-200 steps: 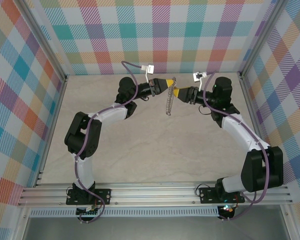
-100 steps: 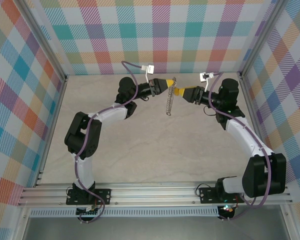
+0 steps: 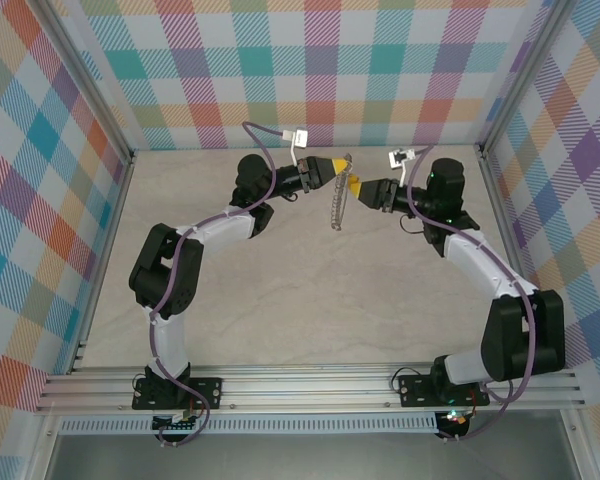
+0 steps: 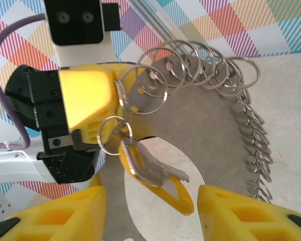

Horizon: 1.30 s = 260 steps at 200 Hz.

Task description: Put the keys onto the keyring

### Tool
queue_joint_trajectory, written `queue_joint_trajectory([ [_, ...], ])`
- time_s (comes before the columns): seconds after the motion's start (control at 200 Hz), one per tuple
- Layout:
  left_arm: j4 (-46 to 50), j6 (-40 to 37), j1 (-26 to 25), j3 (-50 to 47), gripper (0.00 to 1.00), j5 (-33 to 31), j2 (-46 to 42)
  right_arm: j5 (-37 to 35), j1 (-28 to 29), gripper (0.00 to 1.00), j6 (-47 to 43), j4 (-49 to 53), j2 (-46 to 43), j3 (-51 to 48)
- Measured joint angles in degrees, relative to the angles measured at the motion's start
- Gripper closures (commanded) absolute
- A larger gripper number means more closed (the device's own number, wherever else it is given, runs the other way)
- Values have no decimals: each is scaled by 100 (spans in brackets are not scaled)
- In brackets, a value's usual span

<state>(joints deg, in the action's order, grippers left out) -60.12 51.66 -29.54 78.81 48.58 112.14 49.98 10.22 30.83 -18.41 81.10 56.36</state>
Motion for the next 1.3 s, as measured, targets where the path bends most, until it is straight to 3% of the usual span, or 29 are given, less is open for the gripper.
queue_joint_trajectory([
  [0.19, -2, 0, 0, 0, 100, 0, 0, -2, 70, 53, 26, -7, 229, 101],
  [0.45, -2, 2, 0, 2, 100, 0, 0, 66, 74, 83, 166, -238, 245, 188],
  [0.695, 0, 2, 0, 2, 100, -13, 0, 216, 90, 99, 109, -192, 227, 188],
  [1.3, -22, 46, -17, 2, 100, -11, 0, 103, 385, 100, 9, 39, 352, 304],
])
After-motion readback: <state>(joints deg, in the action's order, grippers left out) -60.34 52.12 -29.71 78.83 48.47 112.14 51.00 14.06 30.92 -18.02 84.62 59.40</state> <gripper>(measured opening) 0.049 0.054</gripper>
